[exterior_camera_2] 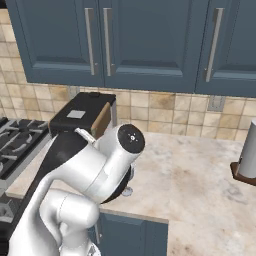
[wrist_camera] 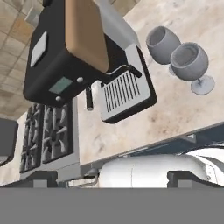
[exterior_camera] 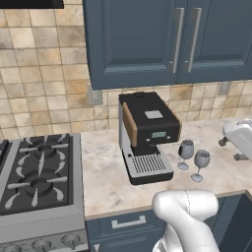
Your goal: Retrieve the wine glasses from the counter and place one next to each plate.
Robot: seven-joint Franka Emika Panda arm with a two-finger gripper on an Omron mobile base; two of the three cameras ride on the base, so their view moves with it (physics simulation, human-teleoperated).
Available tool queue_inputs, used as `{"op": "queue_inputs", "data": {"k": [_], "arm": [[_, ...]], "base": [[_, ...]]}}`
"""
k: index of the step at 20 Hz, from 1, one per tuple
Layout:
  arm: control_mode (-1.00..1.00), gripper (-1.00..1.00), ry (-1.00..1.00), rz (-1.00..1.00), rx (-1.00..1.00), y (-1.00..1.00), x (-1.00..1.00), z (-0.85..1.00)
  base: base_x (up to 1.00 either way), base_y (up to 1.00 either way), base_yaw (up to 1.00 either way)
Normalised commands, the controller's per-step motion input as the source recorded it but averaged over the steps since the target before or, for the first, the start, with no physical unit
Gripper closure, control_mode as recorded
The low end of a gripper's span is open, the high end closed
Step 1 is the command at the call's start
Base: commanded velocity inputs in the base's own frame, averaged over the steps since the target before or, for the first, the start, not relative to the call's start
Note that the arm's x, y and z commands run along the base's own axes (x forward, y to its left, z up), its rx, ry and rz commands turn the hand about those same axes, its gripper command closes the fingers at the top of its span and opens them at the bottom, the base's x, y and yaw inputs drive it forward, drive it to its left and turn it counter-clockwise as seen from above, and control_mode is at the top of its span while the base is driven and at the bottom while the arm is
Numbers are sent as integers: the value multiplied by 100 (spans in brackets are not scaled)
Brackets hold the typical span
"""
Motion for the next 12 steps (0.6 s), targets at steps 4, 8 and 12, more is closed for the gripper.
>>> {"op": "queue_inputs", "data": {"k": [4,8,12], "arm": [[-100,-100,8,0,23,-29,27,-24],[-100,-100,14,0,22,-25,46,-21],[-100,-100,14,0,14,-21,51,-9]], "base": [[0,0,0],[0,0,0],[0,0,0]]}}
